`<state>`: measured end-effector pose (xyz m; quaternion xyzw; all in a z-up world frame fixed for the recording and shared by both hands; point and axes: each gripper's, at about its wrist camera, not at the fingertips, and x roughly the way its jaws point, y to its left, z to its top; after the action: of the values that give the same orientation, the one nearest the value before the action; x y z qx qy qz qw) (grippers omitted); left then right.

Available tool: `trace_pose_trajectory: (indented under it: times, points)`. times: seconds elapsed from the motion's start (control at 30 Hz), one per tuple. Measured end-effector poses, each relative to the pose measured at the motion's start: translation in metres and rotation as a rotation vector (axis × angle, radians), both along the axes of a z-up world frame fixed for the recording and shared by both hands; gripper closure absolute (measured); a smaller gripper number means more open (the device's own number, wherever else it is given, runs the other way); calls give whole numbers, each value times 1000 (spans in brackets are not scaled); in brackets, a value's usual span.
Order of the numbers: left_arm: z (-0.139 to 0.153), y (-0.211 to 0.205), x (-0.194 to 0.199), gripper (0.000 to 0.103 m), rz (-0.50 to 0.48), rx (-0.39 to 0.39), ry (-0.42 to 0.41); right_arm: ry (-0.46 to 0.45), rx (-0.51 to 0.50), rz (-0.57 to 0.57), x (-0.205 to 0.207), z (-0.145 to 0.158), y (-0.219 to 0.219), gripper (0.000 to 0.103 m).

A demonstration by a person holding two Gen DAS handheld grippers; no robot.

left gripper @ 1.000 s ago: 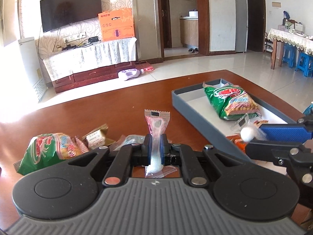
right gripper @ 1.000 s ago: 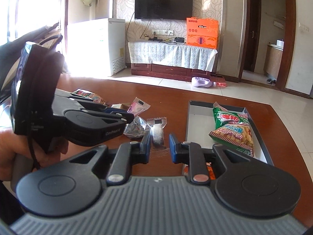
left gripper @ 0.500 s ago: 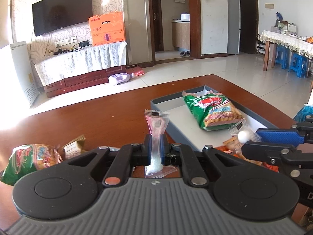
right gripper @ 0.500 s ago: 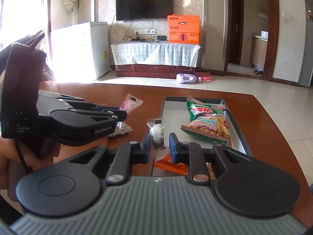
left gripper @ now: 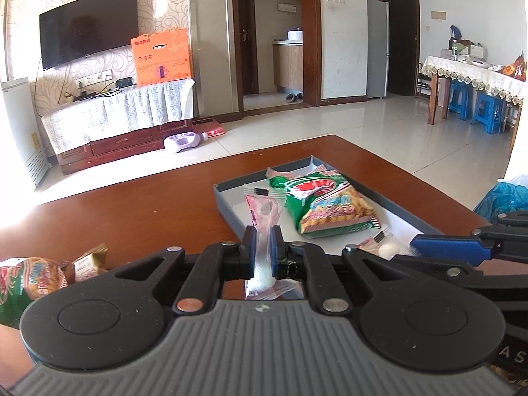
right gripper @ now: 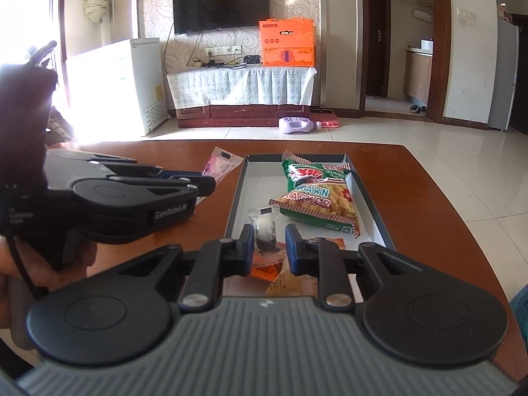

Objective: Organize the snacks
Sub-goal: 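Carry the lollipop packet with the left tool and candy packet with the right tool over the grey box, then open the left tool to drop the lollipop packet while the right tool releases the candy packet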

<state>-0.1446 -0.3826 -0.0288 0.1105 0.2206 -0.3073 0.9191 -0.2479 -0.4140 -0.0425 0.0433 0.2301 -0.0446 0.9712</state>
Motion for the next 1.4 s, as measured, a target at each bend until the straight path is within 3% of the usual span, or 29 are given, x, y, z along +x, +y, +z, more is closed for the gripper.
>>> trace_pose_trajectory:
  times: [0.63,1.23,1.3,1.4]
  points:
    - [-11,-45,5,92,-56,-38,22,34,31,-58,8,-9,-21,80]
    - [-40,-96,30,92,-156,1,78,83,22,-56,24,-23,-24,80]
    - [-42,-99,30,87,-165,8,77,86,22,-56,25,-24,-25,80]
    - [-40,-100,29,60,-174,2,73,89,26,-55,26,-26,-26,80]
